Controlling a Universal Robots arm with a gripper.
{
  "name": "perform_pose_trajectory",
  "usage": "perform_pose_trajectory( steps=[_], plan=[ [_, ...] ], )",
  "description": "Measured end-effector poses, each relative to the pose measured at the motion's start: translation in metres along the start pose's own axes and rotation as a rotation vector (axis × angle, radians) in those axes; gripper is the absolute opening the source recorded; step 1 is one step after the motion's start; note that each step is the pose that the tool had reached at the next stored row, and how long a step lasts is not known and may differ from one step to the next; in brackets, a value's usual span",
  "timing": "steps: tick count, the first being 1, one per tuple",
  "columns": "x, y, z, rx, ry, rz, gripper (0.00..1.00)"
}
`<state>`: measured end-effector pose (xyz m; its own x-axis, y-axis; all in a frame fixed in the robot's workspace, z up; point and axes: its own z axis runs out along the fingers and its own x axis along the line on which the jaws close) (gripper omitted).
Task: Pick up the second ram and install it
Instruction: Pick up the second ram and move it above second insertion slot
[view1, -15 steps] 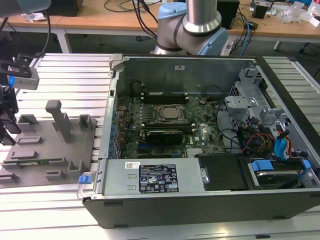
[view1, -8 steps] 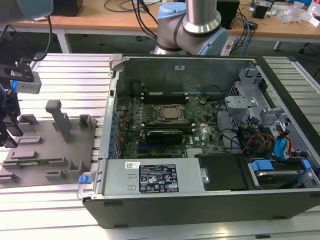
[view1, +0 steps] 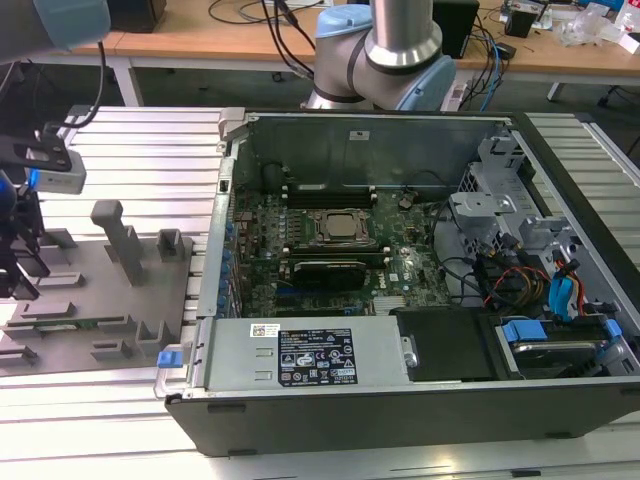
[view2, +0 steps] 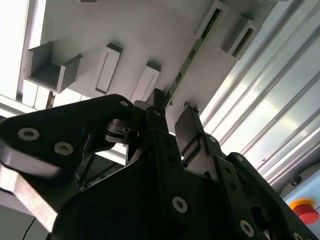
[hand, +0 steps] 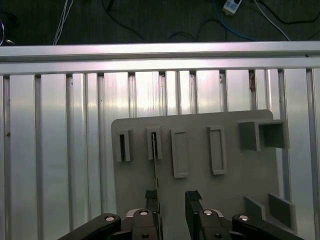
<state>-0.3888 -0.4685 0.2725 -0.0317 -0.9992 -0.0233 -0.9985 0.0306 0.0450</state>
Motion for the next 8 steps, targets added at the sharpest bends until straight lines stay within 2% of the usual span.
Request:
perform_pose_trajectory(
  steps=[8],
  plan=[
    [0.0001,-0.0003,0.0060,0.0000,0.0000,0.000,0.36]
  ],
)
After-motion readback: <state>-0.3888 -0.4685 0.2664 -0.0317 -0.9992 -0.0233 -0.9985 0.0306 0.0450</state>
